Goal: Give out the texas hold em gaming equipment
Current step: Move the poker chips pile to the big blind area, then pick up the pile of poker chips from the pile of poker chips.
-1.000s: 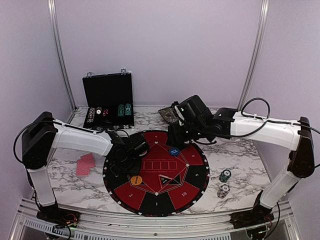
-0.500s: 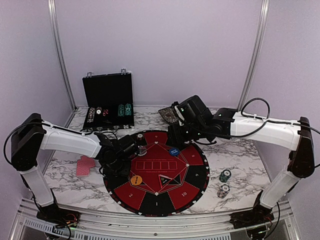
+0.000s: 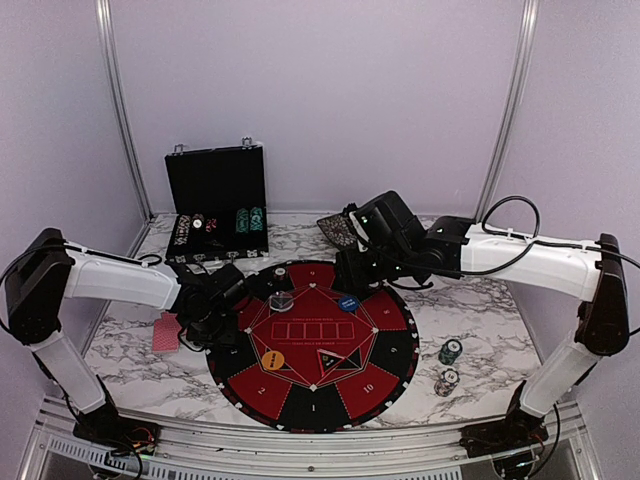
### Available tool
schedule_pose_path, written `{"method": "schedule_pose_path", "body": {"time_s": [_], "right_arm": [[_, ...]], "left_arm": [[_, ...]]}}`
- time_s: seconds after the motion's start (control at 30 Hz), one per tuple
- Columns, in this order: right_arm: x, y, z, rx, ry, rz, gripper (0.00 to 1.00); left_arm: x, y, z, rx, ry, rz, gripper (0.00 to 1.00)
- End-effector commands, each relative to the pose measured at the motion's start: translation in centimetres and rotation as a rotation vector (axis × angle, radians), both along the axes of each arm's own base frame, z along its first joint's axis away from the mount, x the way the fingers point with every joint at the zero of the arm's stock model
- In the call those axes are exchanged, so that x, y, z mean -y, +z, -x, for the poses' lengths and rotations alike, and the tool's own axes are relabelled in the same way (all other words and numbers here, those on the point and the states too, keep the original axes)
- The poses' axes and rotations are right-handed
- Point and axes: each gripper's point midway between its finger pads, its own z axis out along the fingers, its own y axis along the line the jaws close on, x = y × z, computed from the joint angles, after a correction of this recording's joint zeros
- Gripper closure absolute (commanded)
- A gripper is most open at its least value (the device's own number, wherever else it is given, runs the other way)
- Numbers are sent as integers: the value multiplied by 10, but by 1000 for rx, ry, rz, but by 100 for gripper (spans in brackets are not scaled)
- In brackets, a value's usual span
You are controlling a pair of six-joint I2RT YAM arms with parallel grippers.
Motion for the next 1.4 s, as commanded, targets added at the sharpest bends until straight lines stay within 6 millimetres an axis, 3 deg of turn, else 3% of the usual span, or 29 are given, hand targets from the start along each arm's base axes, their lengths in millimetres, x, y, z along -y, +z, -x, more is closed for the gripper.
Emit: {"method": "schedule_pose_path", "body": {"time_s": [0.0,0.37,0.6,0.87,1.1,1.37], "right_arm": [[-3,14,-3,24,-1,-36,35],[-3,18,-4,32,0,-29,34],[1,19,-5,35,-13,-12,34],[14,20,-4,39,-52,9,34],[41,14,2,10,-117,38,34],[97,-7,14,-89,-227,33,34]], "left_arm": [[-24,-8,15,-61,-9,-91,64],[-21,5,10,-33,-19,-80,36],[-11,28,0,0,-63,-56,26],[9,65,-17,61,-138,-9,21],[37,94,-35,107,-221,66,14],[62,128,-52,154,-326,205,3]]}}
